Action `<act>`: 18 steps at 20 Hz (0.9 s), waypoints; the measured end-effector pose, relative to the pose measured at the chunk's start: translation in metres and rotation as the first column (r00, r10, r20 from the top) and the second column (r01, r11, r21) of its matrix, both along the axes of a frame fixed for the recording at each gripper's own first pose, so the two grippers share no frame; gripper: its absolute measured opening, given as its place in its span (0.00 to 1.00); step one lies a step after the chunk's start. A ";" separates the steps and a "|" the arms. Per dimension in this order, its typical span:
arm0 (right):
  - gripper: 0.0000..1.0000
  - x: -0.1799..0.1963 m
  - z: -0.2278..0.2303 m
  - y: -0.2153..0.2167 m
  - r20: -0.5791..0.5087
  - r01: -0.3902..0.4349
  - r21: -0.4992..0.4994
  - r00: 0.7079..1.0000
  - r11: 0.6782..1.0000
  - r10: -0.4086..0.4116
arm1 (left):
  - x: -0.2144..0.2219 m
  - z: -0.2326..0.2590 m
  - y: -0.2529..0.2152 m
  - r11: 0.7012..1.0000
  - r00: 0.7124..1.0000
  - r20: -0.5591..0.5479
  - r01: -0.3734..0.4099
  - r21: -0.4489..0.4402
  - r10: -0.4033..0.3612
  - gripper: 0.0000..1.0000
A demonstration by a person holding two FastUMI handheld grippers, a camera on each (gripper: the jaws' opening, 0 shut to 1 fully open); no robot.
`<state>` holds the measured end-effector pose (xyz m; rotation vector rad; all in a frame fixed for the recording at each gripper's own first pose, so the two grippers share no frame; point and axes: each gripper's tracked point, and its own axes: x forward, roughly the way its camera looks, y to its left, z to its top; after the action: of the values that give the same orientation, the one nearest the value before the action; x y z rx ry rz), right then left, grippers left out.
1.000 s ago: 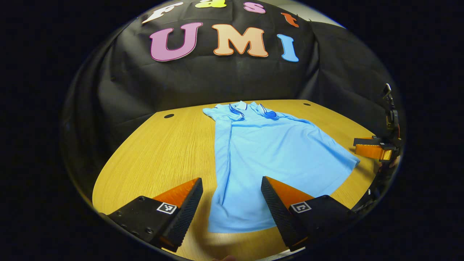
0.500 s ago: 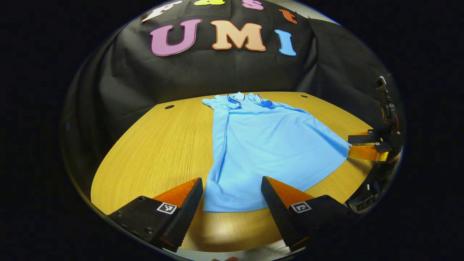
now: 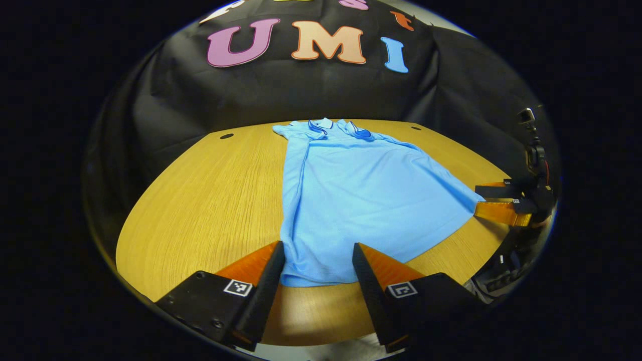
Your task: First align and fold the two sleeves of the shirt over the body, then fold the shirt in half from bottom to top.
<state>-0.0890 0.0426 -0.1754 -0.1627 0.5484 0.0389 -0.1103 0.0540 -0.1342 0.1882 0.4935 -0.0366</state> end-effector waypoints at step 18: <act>0.04 0.022 0.033 -0.004 0.069 0.037 0.043 0.997 0.998 -0.040 | 0.020 0.023 -0.012 0.999 0.997 0.070 0.020 -0.040 -0.017 0.00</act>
<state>-0.0666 0.0385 -0.1424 -0.1127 0.4805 0.0068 -0.0904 0.0418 -0.1108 0.1539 0.4208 -0.0582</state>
